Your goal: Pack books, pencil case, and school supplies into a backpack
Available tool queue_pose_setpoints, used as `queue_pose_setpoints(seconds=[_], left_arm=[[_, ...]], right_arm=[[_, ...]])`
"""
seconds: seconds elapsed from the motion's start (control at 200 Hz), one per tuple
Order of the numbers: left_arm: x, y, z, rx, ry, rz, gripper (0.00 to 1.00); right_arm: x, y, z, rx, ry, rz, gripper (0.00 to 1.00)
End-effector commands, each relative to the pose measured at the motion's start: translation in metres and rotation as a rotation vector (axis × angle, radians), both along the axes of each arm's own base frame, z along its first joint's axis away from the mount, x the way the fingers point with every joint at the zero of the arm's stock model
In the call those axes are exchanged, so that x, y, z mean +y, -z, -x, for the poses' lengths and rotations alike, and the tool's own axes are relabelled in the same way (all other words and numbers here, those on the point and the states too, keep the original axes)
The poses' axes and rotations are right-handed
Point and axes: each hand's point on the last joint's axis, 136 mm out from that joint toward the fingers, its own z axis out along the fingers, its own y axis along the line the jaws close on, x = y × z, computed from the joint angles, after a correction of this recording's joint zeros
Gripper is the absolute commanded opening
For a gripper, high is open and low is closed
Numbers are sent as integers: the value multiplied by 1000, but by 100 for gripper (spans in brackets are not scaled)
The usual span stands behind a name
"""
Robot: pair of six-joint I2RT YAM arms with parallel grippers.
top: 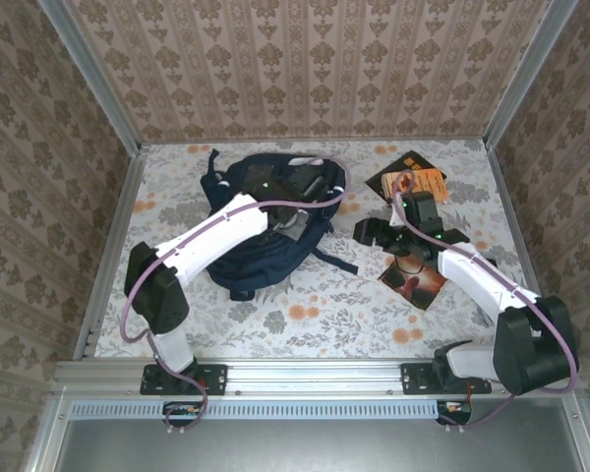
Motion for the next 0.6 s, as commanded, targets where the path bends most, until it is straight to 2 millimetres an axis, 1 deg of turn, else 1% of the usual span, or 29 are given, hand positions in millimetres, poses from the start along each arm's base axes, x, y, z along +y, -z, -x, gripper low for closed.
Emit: queue_pose_setpoints(seconds=[0.0, 0.035, 0.06, 0.075, 0.125, 0.195, 0.24, 0.315, 0.35, 0.4, 0.46, 0.595], left_arm=[[-2, -33, -12, -91, -20, 128, 3], [-1, -36, -13, -96, -24, 139, 2], [0, -38, -14, -101, -26, 145, 2], [1, -40, -15, -103, -29, 151, 2], [2, -45, -16, -111, -32, 164, 2], [4, -54, -18, -128, -34, 183, 1], [6, -61, -18, -142, -31, 192, 1], [10, -72, -20, -168, -33, 202, 1], [13, -78, -20, -178, -35, 210, 1], [14, -86, -21, -189, -34, 230, 1], [15, -95, -20, -191, -29, 260, 1], [17, -112, -17, -201, -10, 316, 1]], right_arm=[[31, -13, -10, -125, -167, -23, 69], [37, -13, -12, -145, -195, -26, 63], [40, -18, -14, -179, -211, -32, 59], [43, -11, -16, -170, -220, -30, 58], [49, -10, -21, -212, -243, -39, 54], [56, -11, -27, -267, -270, -42, 50], [61, -11, -31, -280, -283, -37, 48], [68, -10, -36, -295, -307, -41, 42], [72, -11, -39, -304, -317, -51, 41], [76, -13, -42, -322, -333, -69, 36], [81, -18, -45, -352, -347, -98, 35], [91, -38, -45, -414, -388, -157, 34]])
